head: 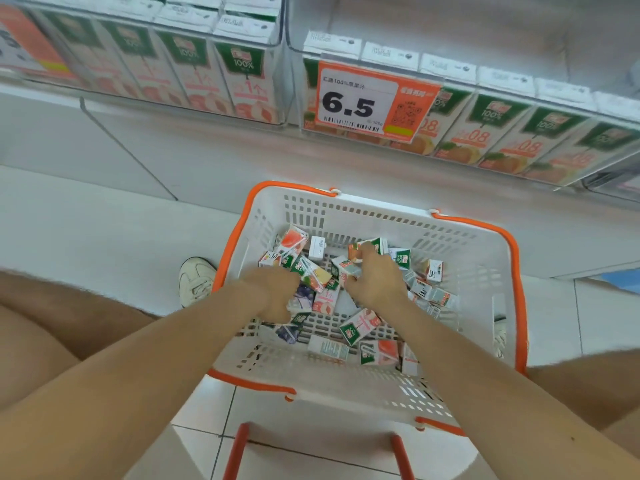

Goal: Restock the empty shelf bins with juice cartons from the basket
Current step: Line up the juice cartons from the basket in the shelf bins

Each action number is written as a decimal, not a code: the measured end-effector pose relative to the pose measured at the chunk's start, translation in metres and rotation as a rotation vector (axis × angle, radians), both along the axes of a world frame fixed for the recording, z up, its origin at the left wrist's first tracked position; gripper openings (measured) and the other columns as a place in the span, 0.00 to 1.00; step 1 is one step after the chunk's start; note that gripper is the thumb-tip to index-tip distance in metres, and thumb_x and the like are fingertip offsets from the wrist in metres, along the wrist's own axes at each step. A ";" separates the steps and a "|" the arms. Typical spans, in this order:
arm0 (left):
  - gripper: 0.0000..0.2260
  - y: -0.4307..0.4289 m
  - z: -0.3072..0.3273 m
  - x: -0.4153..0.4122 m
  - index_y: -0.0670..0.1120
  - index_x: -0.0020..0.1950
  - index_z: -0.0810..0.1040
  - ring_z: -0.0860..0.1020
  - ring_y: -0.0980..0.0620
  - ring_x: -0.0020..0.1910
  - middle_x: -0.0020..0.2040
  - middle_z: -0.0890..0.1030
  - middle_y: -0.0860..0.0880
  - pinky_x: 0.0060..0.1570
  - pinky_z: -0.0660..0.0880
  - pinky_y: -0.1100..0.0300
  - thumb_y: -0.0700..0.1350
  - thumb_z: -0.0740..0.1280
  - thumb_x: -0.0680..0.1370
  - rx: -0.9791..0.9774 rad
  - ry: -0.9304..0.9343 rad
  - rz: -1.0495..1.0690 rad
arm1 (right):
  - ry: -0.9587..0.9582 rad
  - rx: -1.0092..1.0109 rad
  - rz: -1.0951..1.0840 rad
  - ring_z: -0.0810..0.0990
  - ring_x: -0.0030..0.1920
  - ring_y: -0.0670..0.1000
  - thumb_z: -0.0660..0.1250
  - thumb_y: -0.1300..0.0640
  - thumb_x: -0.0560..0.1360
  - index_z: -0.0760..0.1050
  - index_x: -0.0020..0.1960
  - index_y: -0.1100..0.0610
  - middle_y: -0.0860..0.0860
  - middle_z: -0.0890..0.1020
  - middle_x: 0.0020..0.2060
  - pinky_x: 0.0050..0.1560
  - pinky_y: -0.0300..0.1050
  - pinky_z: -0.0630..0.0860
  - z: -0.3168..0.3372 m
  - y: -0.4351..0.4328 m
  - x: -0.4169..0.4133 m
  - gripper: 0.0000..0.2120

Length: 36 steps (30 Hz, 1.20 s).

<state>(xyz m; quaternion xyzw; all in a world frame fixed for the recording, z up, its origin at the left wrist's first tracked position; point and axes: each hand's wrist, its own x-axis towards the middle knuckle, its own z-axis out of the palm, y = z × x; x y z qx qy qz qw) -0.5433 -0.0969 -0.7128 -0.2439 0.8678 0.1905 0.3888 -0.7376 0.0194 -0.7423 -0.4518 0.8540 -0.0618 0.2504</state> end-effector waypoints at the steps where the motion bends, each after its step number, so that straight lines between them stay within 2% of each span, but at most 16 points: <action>1: 0.19 -0.004 0.004 0.001 0.48 0.61 0.72 0.79 0.45 0.50 0.53 0.78 0.48 0.47 0.78 0.50 0.54 0.74 0.77 0.039 0.045 0.092 | -0.039 -0.035 -0.109 0.81 0.35 0.55 0.71 0.58 0.71 0.72 0.60 0.58 0.54 0.80 0.34 0.30 0.49 0.79 0.008 0.003 -0.002 0.18; 4: 0.23 -0.012 0.017 0.005 0.49 0.69 0.72 0.79 0.45 0.61 0.65 0.79 0.47 0.61 0.78 0.48 0.53 0.75 0.78 0.186 0.198 0.412 | -0.222 -0.141 -0.457 0.82 0.36 0.51 0.76 0.55 0.69 0.78 0.58 0.60 0.53 0.83 0.36 0.36 0.45 0.82 0.032 0.012 -0.005 0.20; 5: 0.24 -0.014 0.023 0.005 0.50 0.72 0.71 0.79 0.46 0.63 0.67 0.78 0.46 0.62 0.78 0.49 0.51 0.75 0.79 0.268 0.249 0.556 | -0.347 -0.187 -0.589 0.83 0.35 0.49 0.78 0.54 0.69 0.79 0.58 0.59 0.51 0.84 0.37 0.36 0.42 0.80 0.041 0.014 -0.004 0.20; 7: 0.20 -0.012 0.041 0.000 0.51 0.72 0.72 0.82 0.49 0.57 0.62 0.81 0.47 0.55 0.80 0.55 0.46 0.72 0.81 0.448 0.383 0.819 | -0.695 -0.310 -0.774 0.87 0.37 0.55 0.79 0.56 0.69 0.83 0.53 0.59 0.54 0.88 0.40 0.40 0.45 0.83 0.062 0.017 -0.003 0.14; 9: 0.15 -0.008 0.060 -0.009 0.51 0.67 0.76 0.83 0.51 0.52 0.58 0.83 0.49 0.54 0.80 0.54 0.43 0.72 0.81 0.534 0.514 1.031 | -0.978 -0.386 -0.790 0.88 0.46 0.64 0.76 0.60 0.74 0.86 0.47 0.62 0.59 0.88 0.45 0.48 0.51 0.85 0.086 0.022 -0.003 0.05; 10: 0.14 -0.005 0.068 -0.012 0.52 0.65 0.76 0.82 0.50 0.52 0.58 0.82 0.49 0.56 0.80 0.52 0.43 0.72 0.80 0.553 0.573 1.126 | -1.080 -0.398 -0.765 0.87 0.48 0.65 0.73 0.62 0.76 0.86 0.47 0.63 0.60 0.88 0.46 0.50 0.52 0.84 0.095 0.025 -0.003 0.05; 13: 0.11 0.003 0.096 -0.017 0.53 0.58 0.77 0.78 0.49 0.45 0.46 0.79 0.48 0.54 0.78 0.51 0.45 0.74 0.78 0.604 0.696 1.255 | -1.248 -0.388 -0.631 0.83 0.45 0.59 0.67 0.65 0.79 0.83 0.52 0.67 0.61 0.87 0.49 0.49 0.51 0.81 0.124 0.032 0.001 0.08; 15: 0.11 0.010 0.117 -0.016 0.52 0.56 0.76 0.77 0.51 0.39 0.42 0.78 0.48 0.51 0.77 0.52 0.47 0.75 0.77 0.617 0.742 1.265 | -1.249 -0.380 -0.536 0.83 0.46 0.57 0.67 0.67 0.76 0.78 0.51 0.66 0.61 0.85 0.47 0.49 0.52 0.79 0.141 0.035 0.005 0.04; 17: 0.11 0.016 0.141 -0.015 0.52 0.52 0.76 0.79 0.49 0.42 0.47 0.83 0.42 0.49 0.76 0.51 0.49 0.75 0.74 0.636 0.795 1.222 | -1.186 -0.401 -0.461 0.83 0.48 0.55 0.69 0.65 0.73 0.76 0.56 0.64 0.59 0.85 0.48 0.50 0.52 0.80 0.160 0.035 0.011 0.13; 20: 0.15 0.020 0.177 -0.012 0.50 0.48 0.78 0.81 0.45 0.45 0.51 0.86 0.41 0.48 0.73 0.49 0.54 0.75 0.67 0.628 0.845 1.140 | -1.073 -0.483 -0.392 0.83 0.43 0.51 0.72 0.58 0.75 0.79 0.61 0.52 0.50 0.86 0.47 0.51 0.53 0.81 0.194 0.032 0.018 0.15; 22: 0.17 0.021 0.196 -0.009 0.47 0.54 0.79 0.83 0.45 0.45 0.49 0.87 0.45 0.50 0.74 0.48 0.52 0.76 0.71 0.593 0.904 1.076 | -1.021 -0.525 -0.353 0.85 0.44 0.48 0.74 0.49 0.78 0.80 0.62 0.49 0.47 0.87 0.52 0.54 0.54 0.84 0.217 0.032 0.020 0.13; 24: 0.13 0.022 0.215 -0.009 0.48 0.57 0.79 0.86 0.45 0.47 0.48 0.88 0.47 0.53 0.77 0.49 0.50 0.76 0.76 0.463 1.009 0.975 | -0.932 -0.588 -0.271 0.87 0.49 0.46 0.72 0.43 0.79 0.80 0.64 0.49 0.46 0.87 0.55 0.54 0.53 0.85 0.241 0.030 0.020 0.16; 27: 0.11 0.024 0.245 -0.014 0.50 0.58 0.77 0.84 0.52 0.43 0.47 0.88 0.51 0.45 0.78 0.61 0.46 0.75 0.79 0.209 1.264 0.778 | -0.841 -0.755 -0.213 0.86 0.47 0.42 0.73 0.50 0.79 0.81 0.63 0.55 0.48 0.88 0.51 0.42 0.36 0.82 0.277 0.024 0.019 0.14; 30: 0.11 0.018 0.270 -0.023 0.49 0.57 0.75 0.84 0.53 0.37 0.43 0.85 0.51 0.37 0.78 0.61 0.45 0.75 0.79 0.063 1.444 0.675 | -0.730 -0.890 -0.164 0.87 0.47 0.46 0.76 0.53 0.78 0.83 0.57 0.58 0.50 0.88 0.47 0.42 0.39 0.83 0.306 0.014 0.013 0.12; 32: 0.12 0.008 0.286 -0.030 0.51 0.56 0.74 0.84 0.54 0.38 0.42 0.84 0.54 0.38 0.80 0.55 0.48 0.75 0.78 -0.093 1.508 0.607 | -0.699 -0.952 -0.139 0.87 0.45 0.48 0.77 0.55 0.77 0.82 0.56 0.60 0.53 0.88 0.46 0.39 0.41 0.83 0.320 0.007 0.006 0.12; 36: 0.13 -0.014 0.308 -0.045 0.51 0.58 0.74 0.80 0.59 0.44 0.46 0.82 0.58 0.41 0.76 0.60 0.49 0.75 0.78 -0.309 1.591 0.519 | -0.513 -1.022 -0.030 0.87 0.41 0.47 0.80 0.56 0.74 0.78 0.58 0.57 0.51 0.87 0.43 0.38 0.43 0.82 0.342 -0.011 -0.016 0.17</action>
